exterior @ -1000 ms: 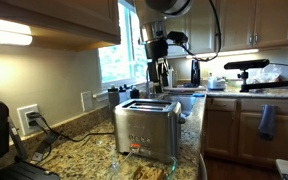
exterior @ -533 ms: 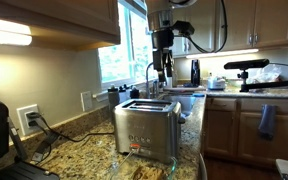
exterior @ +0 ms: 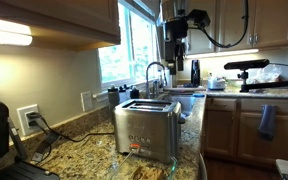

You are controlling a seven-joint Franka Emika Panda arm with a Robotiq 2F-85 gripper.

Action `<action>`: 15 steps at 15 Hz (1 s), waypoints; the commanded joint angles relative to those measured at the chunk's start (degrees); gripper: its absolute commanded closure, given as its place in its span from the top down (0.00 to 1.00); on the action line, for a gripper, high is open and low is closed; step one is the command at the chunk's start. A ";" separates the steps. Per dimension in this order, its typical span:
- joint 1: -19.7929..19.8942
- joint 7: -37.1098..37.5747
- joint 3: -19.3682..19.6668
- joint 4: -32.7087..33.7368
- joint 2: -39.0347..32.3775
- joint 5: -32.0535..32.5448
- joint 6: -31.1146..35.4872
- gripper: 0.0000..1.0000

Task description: Get the bread from the glass bowl and place it the toaster, then push the lever down

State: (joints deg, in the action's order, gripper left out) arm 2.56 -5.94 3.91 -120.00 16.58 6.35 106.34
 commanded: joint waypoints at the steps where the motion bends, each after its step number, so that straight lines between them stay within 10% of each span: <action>1: 0.44 2.17 -0.04 -7.76 6.01 -0.46 2.76 1.00; 15: 0.21 2.58 -0.18 -10.31 4.26 -1.30 6.96 1.00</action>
State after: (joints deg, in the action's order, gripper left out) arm 2.56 -3.30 3.93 -130.44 20.87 5.15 113.45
